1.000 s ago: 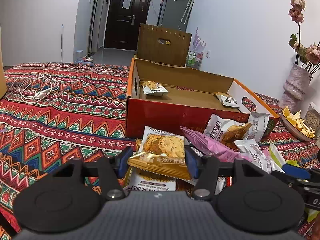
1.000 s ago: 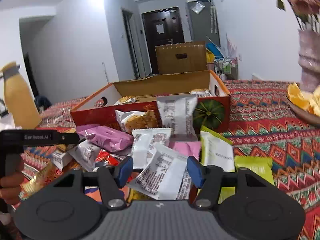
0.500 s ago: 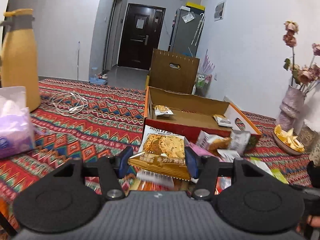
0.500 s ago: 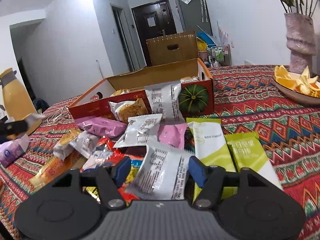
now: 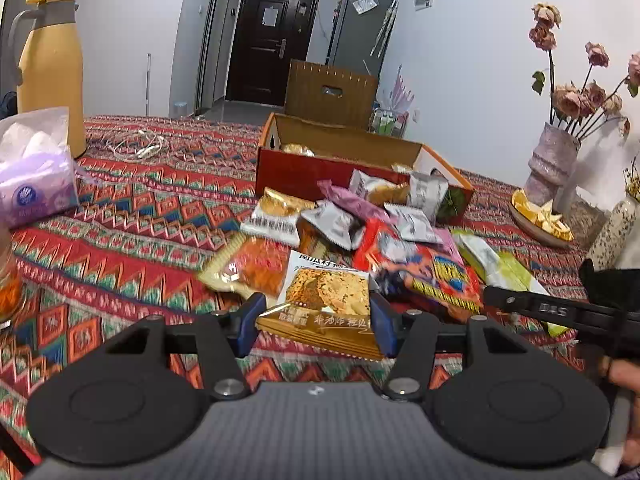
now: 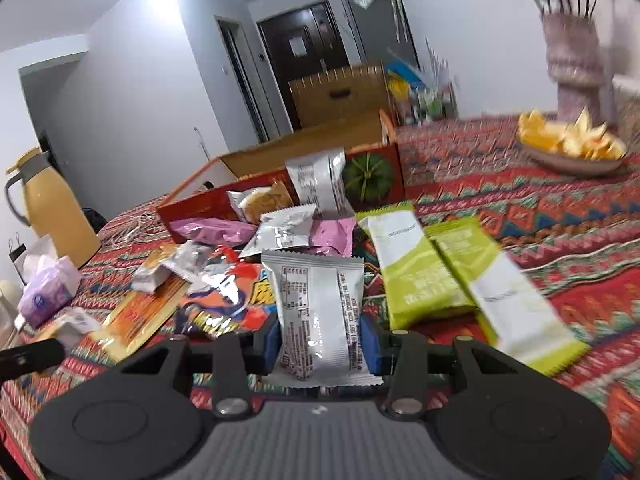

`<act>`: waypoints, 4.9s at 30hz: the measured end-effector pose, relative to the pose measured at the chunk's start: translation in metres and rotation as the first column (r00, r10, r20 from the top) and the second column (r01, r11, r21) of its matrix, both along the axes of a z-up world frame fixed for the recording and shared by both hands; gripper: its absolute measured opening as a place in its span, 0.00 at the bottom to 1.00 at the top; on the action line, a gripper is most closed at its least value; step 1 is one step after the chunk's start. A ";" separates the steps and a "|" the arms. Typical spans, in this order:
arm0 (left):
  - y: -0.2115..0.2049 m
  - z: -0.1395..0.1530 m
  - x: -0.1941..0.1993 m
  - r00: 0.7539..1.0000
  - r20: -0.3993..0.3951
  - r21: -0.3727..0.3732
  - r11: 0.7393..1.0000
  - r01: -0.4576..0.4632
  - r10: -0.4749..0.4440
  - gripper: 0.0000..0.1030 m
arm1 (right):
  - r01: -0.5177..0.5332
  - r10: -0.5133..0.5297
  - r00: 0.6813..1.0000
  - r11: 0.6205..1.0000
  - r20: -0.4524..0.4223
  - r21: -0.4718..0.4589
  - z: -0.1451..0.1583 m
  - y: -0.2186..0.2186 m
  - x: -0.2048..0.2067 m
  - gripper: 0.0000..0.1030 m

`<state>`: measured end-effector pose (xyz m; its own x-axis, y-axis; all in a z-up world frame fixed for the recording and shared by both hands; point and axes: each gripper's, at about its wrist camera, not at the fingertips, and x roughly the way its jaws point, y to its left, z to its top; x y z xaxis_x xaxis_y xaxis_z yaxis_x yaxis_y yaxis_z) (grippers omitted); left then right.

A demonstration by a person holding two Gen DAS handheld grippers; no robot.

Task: Organize snacks
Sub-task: 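Carry both held packets over the cardboard box, then open both grippers to drop the packets into the box, then withdraw both grippers from the box back toward the snack pile, then grasp a gold cracker bag with the left gripper while the right grasps a white packet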

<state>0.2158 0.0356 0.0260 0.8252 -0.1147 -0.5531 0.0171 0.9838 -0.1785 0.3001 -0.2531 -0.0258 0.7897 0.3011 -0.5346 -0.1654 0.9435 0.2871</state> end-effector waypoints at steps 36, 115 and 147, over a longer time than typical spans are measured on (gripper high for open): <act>-0.027 0.104 0.233 0.990 0.106 -0.038 0.995 0.094 -0.090 0.55 | -0.193 0.195 0.972 0.981 0.133 -0.031 0.125 -0.020 0.169 0.39; 0.005 0.025 -0.131 0.967 0.251 0.167 0.986 0.007 -0.049 1.00 | -0.046 0.051 0.971 0.999 0.234 -0.026 0.077 -0.071 -0.151 1.00; 0.007 -0.012 0.031 0.994 0.067 0.149 0.986 0.080 -0.091 0.78 | -0.036 0.047 0.992 0.994 0.114 -0.099 0.024 -0.037 -0.045 0.86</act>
